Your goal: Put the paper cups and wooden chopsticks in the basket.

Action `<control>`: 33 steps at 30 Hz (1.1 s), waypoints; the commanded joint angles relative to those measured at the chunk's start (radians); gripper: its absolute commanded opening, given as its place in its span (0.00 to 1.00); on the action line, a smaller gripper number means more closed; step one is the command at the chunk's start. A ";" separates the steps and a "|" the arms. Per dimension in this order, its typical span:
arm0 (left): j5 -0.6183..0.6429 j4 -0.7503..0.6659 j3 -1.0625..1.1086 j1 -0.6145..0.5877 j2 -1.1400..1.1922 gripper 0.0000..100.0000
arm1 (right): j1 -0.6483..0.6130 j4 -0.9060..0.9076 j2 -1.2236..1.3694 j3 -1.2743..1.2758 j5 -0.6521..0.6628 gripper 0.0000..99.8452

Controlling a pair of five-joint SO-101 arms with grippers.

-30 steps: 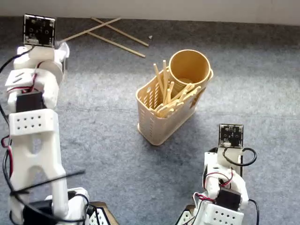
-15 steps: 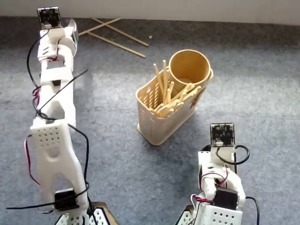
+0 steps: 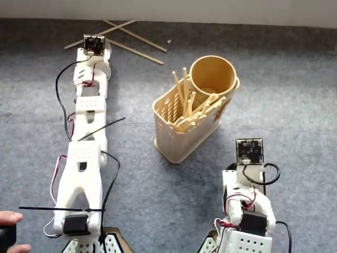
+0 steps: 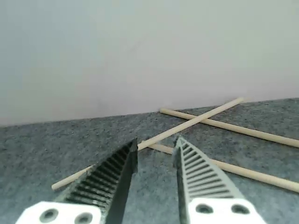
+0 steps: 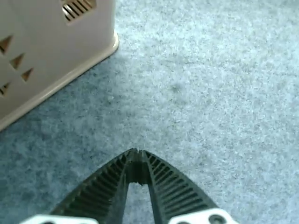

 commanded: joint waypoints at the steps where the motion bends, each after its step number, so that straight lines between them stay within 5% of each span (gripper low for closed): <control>1: -0.014 -0.017 -0.013 0.018 -0.016 0.14 | -0.012 0.005 -0.007 0.077 0.014 0.02; 6: -0.012 0.229 -0.024 0.019 -0.024 0.07 | -0.013 -0.002 -0.007 0.096 0.015 0.02; 8: -0.012 0.434 -0.085 0.031 -0.035 0.00 | -0.013 -0.002 -0.007 0.102 0.015 0.02; 17: -0.011 1.376 -0.108 0.142 -0.337 0.01 | -0.013 -0.002 -0.007 0.102 0.015 0.02; 26: -0.008 1.637 -0.107 0.119 -0.648 0.01 | -0.013 -0.002 -0.007 0.102 0.015 0.02; 33: -0.006 1.642 -0.084 0.082 -0.975 0.01 | -0.013 -0.002 -0.007 0.099 0.015 0.02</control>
